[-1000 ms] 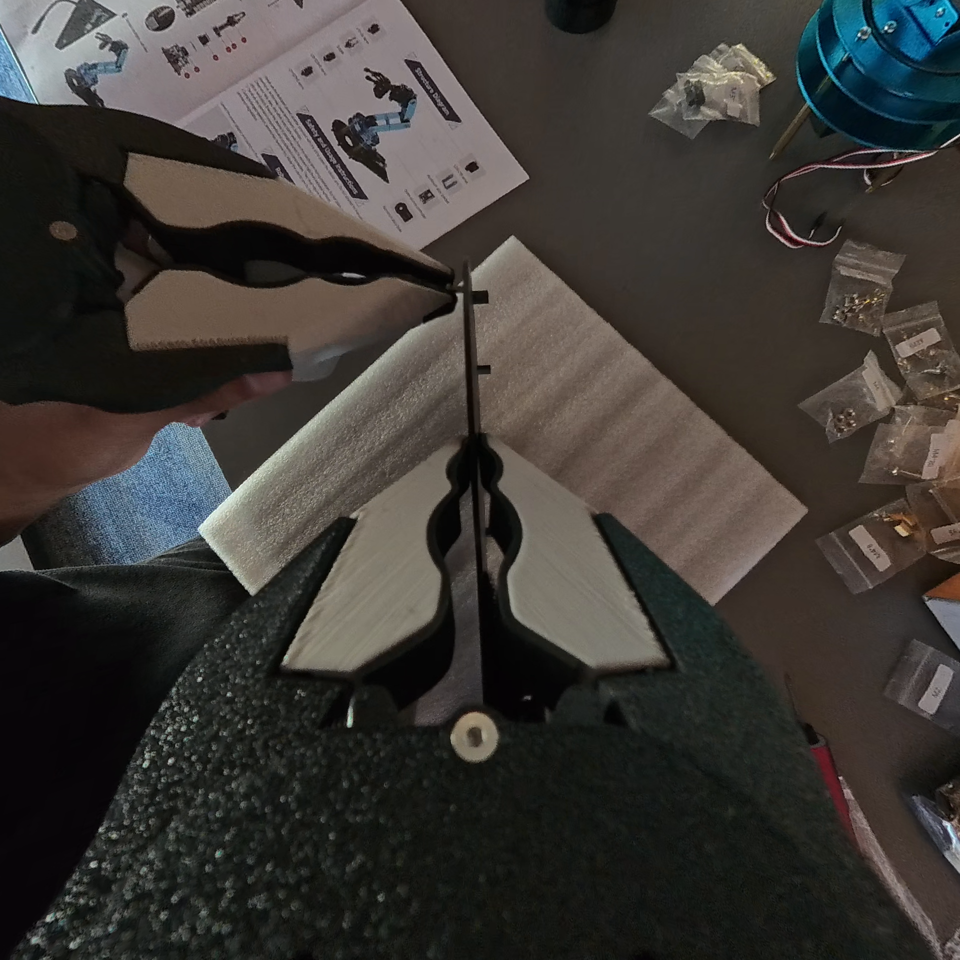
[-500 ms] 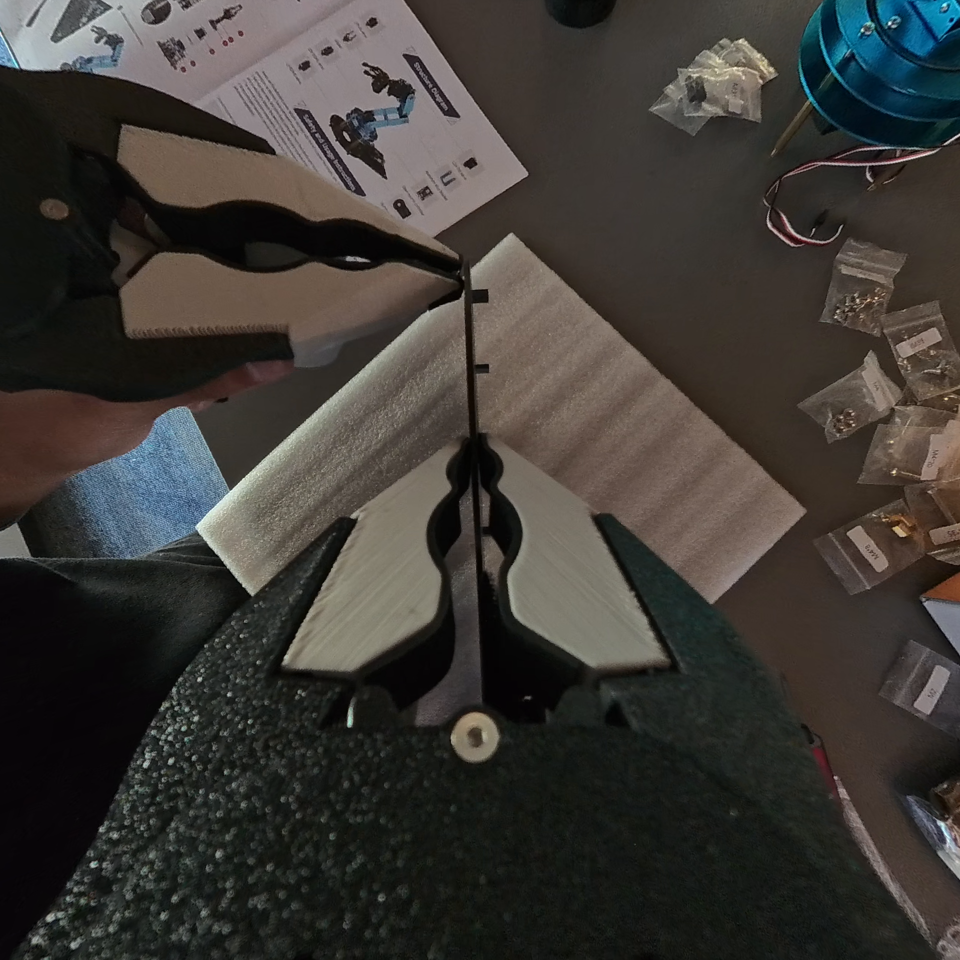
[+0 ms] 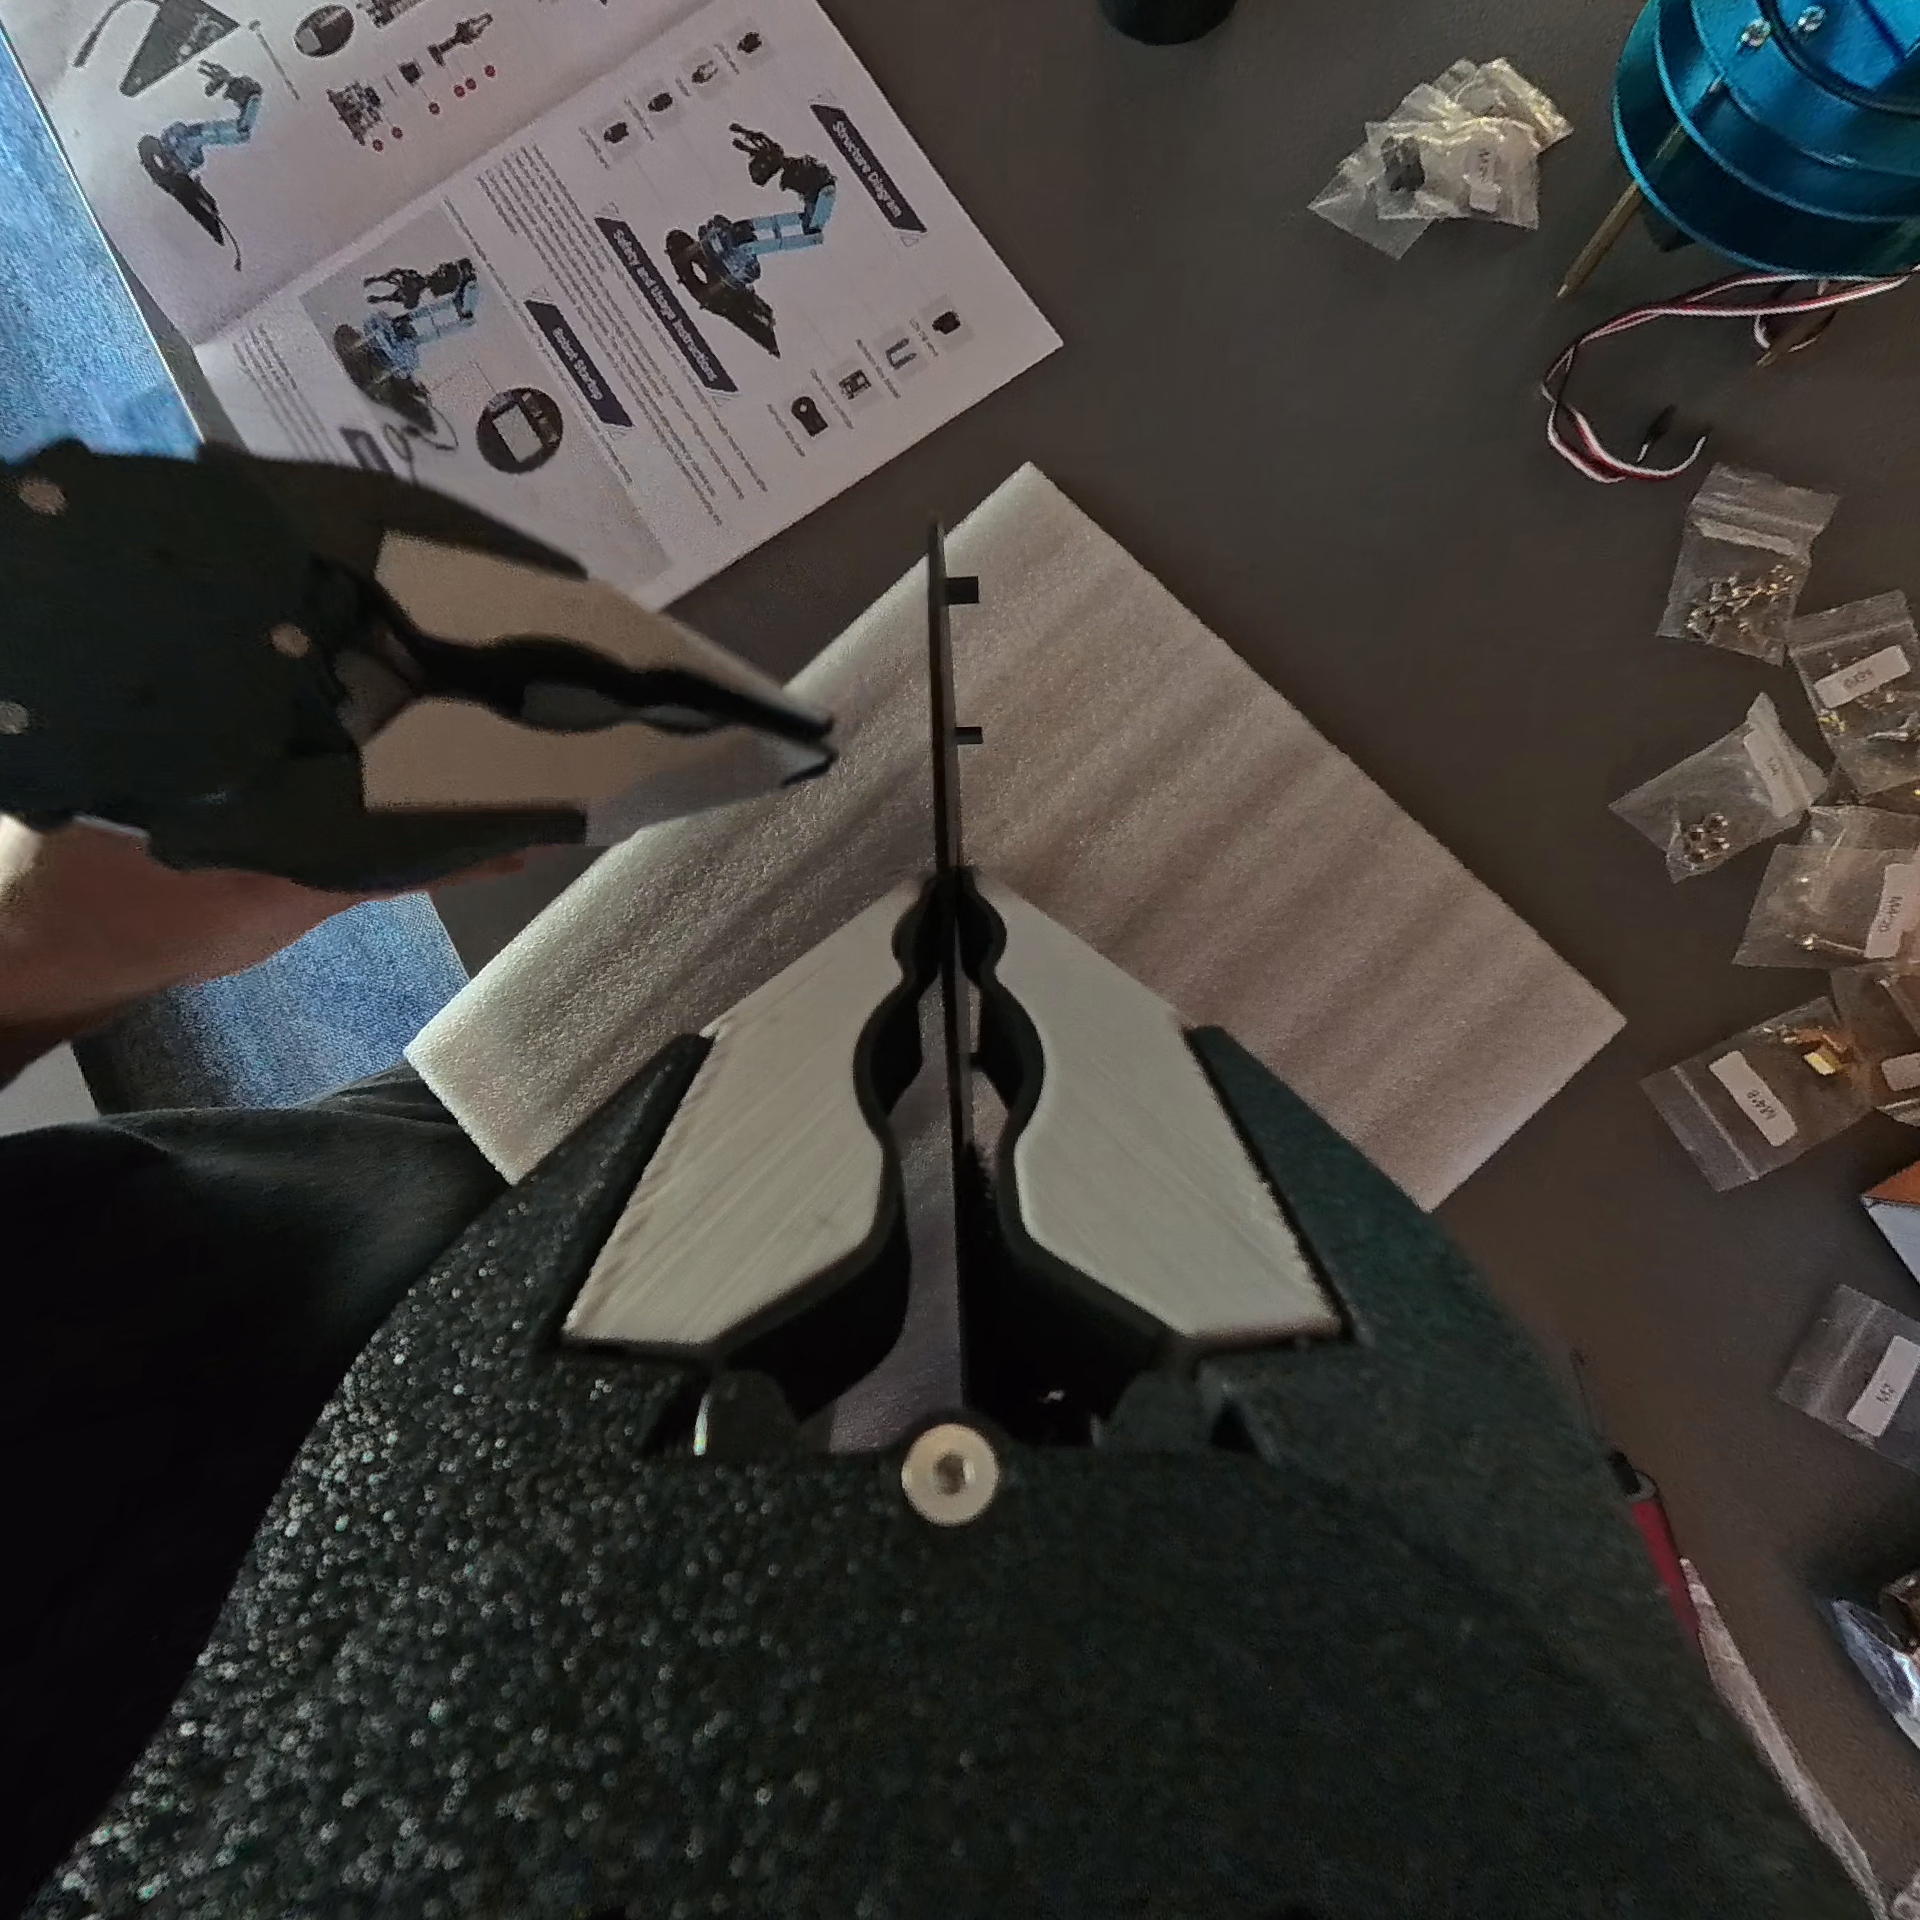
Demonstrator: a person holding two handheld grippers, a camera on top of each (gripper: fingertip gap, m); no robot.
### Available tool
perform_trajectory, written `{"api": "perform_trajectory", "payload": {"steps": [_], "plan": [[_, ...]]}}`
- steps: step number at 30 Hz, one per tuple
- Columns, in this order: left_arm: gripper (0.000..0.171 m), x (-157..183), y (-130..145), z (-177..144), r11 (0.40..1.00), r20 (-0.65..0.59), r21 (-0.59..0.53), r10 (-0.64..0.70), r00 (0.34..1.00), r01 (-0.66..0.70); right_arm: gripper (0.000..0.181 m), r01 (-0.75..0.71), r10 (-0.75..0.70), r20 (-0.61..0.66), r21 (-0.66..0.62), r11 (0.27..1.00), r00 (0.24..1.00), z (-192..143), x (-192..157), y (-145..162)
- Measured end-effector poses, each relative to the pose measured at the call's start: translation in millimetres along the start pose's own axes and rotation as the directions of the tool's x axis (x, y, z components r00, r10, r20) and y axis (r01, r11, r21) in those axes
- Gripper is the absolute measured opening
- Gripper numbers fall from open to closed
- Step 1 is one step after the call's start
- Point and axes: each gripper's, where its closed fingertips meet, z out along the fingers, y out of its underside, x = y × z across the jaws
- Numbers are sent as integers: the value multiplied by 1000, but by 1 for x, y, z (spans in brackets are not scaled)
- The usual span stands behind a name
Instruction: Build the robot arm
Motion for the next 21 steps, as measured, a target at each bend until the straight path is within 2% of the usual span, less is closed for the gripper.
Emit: {"api": "perform_trajectory", "payload": {"steps": [3,6,11,21], "plan": [[3,2,44,-6,992,-18,-127,-15,1000,12,2,-4,4,-4,0,1000,1000,0,2,0],[4,11,70,-11,978,-65,-210,-23,998,9,2,-7,7,-10,-2,1000,1000,0,5,0],[4,25,85,-14,966,-110,-251,26,994,-53,2,1,-1,-11,-8,1000,1000,0,5,0],[6,30,89,-20,949,-187,-250,150,971,-195,2,2,-2,-5,-2,1000,1000,1,2,0]]}}
